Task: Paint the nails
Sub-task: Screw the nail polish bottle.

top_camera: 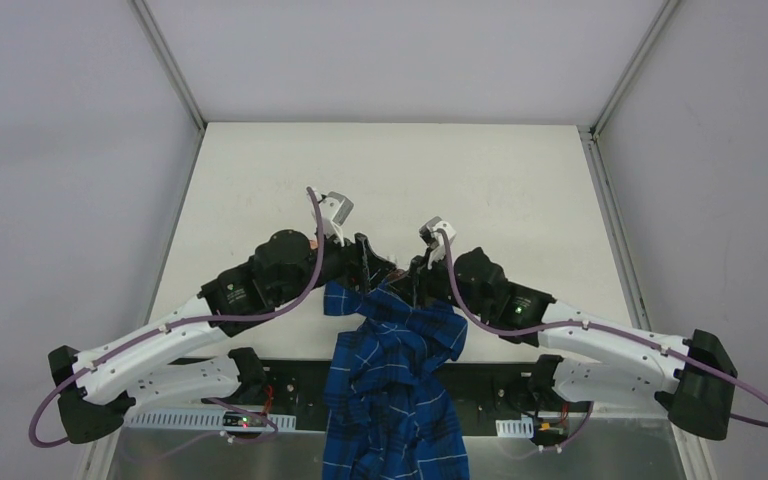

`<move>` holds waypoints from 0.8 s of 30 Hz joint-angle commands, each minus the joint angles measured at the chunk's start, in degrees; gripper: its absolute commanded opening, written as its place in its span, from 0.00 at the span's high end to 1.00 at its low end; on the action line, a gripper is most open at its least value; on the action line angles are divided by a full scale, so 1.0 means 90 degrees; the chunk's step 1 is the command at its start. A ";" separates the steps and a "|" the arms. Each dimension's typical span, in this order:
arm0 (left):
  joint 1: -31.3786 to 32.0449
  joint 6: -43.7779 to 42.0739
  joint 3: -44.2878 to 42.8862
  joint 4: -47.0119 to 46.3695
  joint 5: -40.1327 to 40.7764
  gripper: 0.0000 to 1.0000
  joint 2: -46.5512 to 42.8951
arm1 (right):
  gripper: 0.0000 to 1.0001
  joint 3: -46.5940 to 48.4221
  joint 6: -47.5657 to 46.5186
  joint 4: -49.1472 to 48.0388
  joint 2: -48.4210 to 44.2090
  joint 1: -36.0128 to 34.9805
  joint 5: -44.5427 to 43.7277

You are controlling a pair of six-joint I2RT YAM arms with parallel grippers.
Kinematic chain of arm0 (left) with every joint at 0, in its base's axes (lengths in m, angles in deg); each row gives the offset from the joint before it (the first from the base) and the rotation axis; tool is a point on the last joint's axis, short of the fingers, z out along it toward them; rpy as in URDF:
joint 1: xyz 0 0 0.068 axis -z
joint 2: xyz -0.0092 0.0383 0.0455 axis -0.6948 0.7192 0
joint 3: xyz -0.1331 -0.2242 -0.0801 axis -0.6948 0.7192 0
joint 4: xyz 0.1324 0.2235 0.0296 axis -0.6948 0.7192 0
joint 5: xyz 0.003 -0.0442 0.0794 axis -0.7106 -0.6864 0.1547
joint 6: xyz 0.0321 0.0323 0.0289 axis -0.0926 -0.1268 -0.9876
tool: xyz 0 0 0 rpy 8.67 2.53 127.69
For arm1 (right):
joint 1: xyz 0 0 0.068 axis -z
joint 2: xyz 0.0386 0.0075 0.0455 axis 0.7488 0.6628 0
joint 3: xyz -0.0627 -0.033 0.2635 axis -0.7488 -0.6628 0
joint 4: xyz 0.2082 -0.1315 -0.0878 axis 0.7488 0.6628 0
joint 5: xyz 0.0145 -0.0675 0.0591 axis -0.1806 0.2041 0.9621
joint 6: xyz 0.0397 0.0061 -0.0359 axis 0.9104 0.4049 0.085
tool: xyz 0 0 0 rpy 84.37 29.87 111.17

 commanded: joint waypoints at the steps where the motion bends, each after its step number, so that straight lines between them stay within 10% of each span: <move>1: 0.0031 0.0333 -0.0245 -0.0167 0.0581 0.35 -0.0002 | 1.00 0.0475 -0.0216 -0.0340 0.0159 -0.0211 -0.0502; 24: 0.0029 0.0257 -0.0362 -0.0170 0.0864 0.52 0.0722 | 1.00 0.0690 -0.0242 -0.0319 0.0552 -0.0349 -0.0683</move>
